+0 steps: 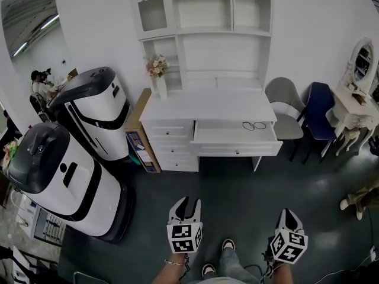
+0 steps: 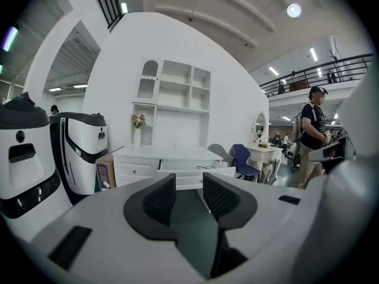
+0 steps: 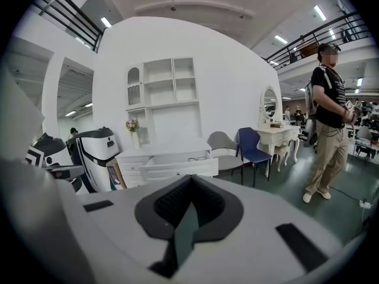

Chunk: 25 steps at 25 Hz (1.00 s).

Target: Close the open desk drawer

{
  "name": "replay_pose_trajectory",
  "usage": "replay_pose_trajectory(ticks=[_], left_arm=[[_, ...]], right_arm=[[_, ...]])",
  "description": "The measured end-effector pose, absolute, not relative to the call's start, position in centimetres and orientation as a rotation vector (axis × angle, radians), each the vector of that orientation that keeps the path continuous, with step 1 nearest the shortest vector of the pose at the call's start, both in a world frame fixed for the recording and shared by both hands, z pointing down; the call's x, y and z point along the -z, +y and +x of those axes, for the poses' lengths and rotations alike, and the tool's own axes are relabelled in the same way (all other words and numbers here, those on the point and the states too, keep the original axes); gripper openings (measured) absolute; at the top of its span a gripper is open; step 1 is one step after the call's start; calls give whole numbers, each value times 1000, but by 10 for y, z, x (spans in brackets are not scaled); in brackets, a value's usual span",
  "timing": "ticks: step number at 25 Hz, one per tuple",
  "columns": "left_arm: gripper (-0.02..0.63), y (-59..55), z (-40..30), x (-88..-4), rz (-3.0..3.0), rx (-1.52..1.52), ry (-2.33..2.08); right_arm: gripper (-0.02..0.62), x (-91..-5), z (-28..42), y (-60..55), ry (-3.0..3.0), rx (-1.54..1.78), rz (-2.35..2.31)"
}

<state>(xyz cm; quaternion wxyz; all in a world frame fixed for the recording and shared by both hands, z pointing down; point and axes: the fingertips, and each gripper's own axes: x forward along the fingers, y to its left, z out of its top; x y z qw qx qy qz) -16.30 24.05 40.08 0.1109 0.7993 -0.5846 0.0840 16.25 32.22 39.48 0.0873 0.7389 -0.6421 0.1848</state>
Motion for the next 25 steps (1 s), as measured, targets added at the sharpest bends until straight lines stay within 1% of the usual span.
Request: replay_pose_trajectory(ticks=[10,25], left_arm=[[153,166,-151,-397,2314,-252,-1770],[152,74,-97,-385,2265,-278,-1851]], right_arm=[[6,-390,179,234,-1960,-546,2173],[6,-394,246,121,-2015,-601,2131]])
